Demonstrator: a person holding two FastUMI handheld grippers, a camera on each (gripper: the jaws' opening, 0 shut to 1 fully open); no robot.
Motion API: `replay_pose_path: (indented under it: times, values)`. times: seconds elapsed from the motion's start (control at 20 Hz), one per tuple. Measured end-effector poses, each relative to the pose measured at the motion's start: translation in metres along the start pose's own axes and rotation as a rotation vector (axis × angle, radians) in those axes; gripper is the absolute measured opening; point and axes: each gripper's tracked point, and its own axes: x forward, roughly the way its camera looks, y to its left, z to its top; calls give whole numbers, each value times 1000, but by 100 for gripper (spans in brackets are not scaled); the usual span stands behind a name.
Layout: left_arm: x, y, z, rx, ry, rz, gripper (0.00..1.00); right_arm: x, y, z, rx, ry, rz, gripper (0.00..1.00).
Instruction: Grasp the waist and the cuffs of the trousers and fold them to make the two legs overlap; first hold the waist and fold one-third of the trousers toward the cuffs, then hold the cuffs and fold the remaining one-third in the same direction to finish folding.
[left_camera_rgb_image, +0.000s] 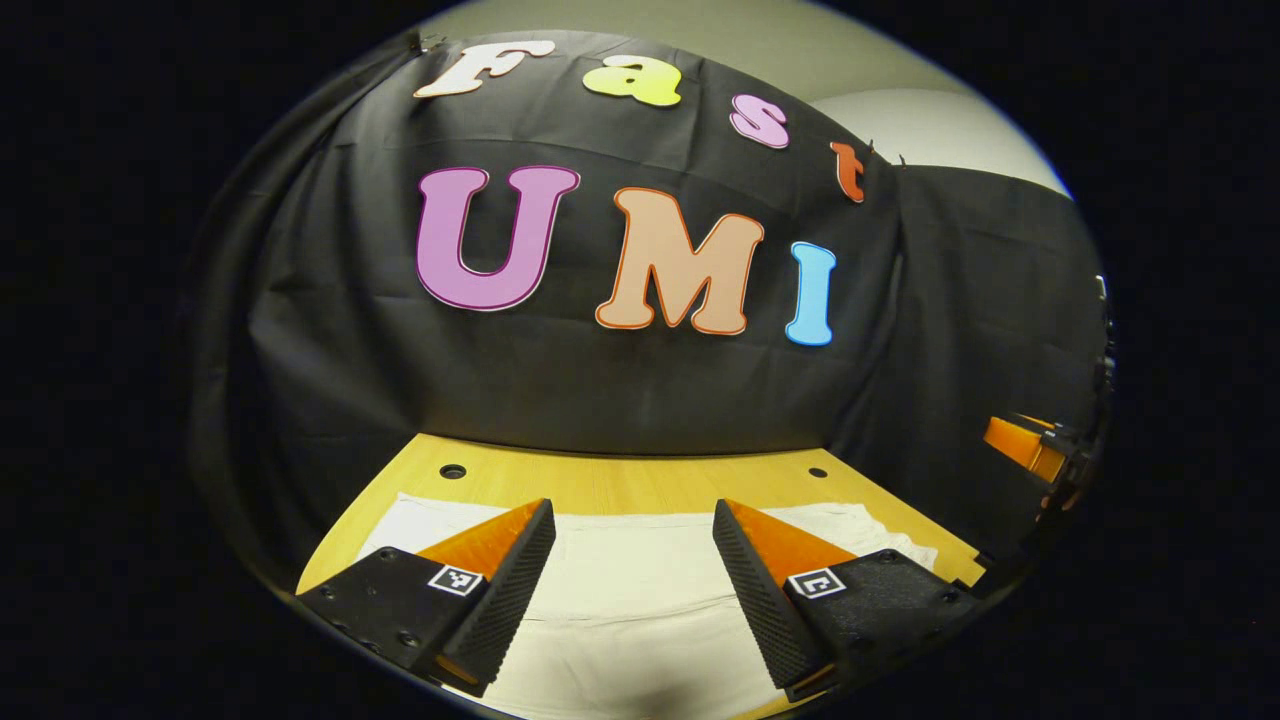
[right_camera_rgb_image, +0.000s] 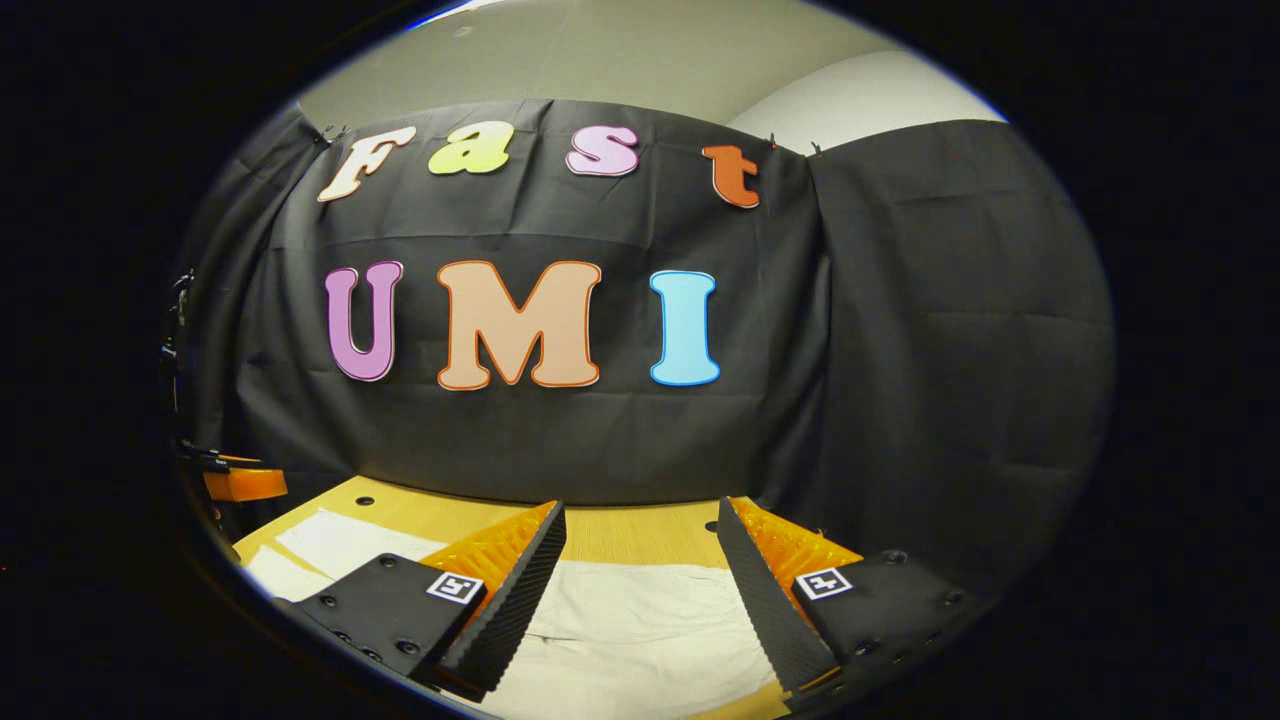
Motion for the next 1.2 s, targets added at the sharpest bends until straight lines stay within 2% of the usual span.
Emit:
replay_pose_path:
  times: [0.35, 0.6, 0.8, 0.9, 1.1, 1.2]
  values:
    - [-19, 20, -35, 38, 87, -40, 95, 0, 21, -7, -29, 12, 26, 97]
    - [-50, 43, -75, 108, 217, -101, 94, 1, 45, -21, -19, 37, 66, 97]
    - [-79, 63, -125, 206, 395, -217, 95, 2, 64, -30, -34, 52, 101, 98]
    - [-94, 70, -153, 269, 504, -311, 95, 0, 70, -37, -38, 63, 111, 98]
    - [-121, 93, -214, 460, 747, -477, 96, -4, 79, -48, -38, 91, 114, 98]
    - [-130, 107, -229, 548, 837, -540, 95, -6, 78, -50, -52, 100, 102, 98]
